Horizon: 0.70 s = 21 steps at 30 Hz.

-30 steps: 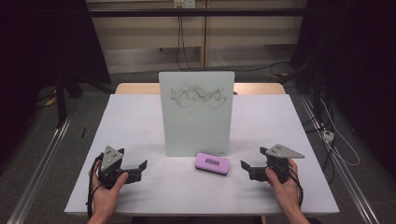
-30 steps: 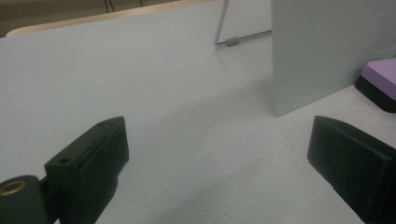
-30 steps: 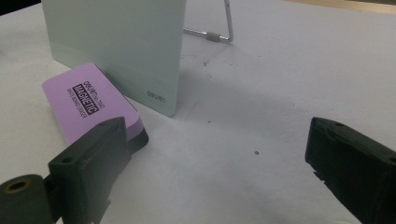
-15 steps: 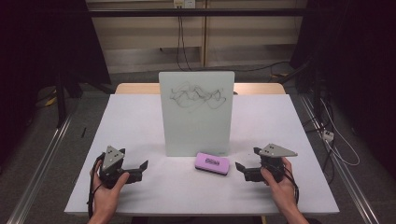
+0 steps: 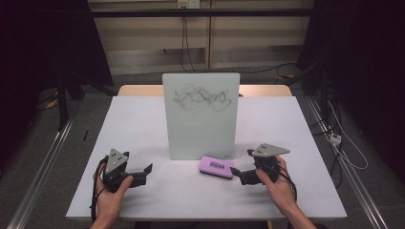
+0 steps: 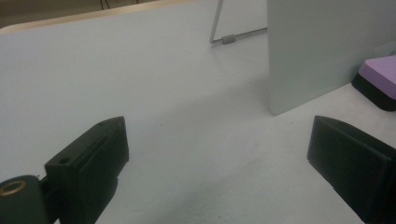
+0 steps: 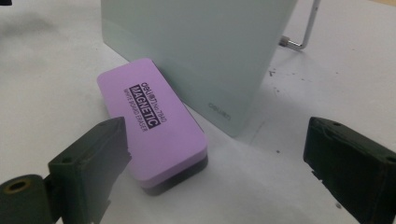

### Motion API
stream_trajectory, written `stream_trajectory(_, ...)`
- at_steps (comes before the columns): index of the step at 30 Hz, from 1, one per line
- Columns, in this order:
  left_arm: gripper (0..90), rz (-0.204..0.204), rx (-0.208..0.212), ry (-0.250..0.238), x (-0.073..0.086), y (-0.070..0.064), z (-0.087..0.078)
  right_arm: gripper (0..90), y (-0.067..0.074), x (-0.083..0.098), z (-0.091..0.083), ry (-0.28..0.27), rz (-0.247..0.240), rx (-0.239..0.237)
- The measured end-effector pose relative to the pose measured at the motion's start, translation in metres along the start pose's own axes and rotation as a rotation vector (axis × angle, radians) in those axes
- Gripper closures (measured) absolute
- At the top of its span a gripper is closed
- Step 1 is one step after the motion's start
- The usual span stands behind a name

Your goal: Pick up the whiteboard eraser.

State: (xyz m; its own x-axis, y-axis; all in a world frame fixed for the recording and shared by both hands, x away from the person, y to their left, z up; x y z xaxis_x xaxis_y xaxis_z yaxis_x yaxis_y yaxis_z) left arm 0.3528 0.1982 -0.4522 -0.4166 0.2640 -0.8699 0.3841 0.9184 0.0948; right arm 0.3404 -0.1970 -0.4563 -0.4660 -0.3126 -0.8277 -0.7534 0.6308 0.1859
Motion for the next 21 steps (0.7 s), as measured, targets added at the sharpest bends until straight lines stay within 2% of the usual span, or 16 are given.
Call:
stream_trajectory(5,5.4,-0.002,0.003,-0.004,0.0,0.002,-0.002,7.6,0.006,-0.012,0.009,0.044,-0.049,-0.036)
stream_trajectory(7,5.4,-0.003,0.006,-0.005,0.0,0.001,-0.002,7.2,0.005,-0.016,0.012,0.064,-0.051,-0.027)
stream_trajectory(11,5.4,-0.003,0.01,-0.005,0.0,0.0,-0.001,6.6,0.006,-0.022,0.018,0.102,-0.051,-0.059)
stream_trajectory(12,5.4,-0.004,0.011,-0.004,0.0,0.0,-0.001,7.4,0.008,-0.026,0.021,0.117,-0.051,-0.084)
stream_trajectory(19,5.4,0.008,0.017,0.001,0.0,0.0,0.0,8.9,0.014,-0.036,0.031,0.162,-0.094,-0.119)
stream_trajectory(20,5.4,0.009,0.02,0.002,0.0,-0.001,0.0,10.1,0.015,-0.036,0.035,0.191,-0.101,-0.129)
stream_trajectory(21,5.4,0.01,0.02,0.001,0.0,-0.001,0.0,10.1,0.015,-0.036,0.035,0.191,-0.101,-0.129)
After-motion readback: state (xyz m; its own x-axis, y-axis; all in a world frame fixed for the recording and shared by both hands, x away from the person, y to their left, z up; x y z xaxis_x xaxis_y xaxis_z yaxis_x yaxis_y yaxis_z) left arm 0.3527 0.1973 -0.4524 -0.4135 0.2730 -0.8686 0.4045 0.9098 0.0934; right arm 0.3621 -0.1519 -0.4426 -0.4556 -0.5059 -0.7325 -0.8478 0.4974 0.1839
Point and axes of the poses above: each handheld gripper's, and its own axes: z roughly forward along the jaws, x roughly out of its underside, y roughly to its left, the point moved 4 cm from there along z, roughly forward along the jaws, and after that the axes turned 12 degrees about -x, right-handed, at the moved point
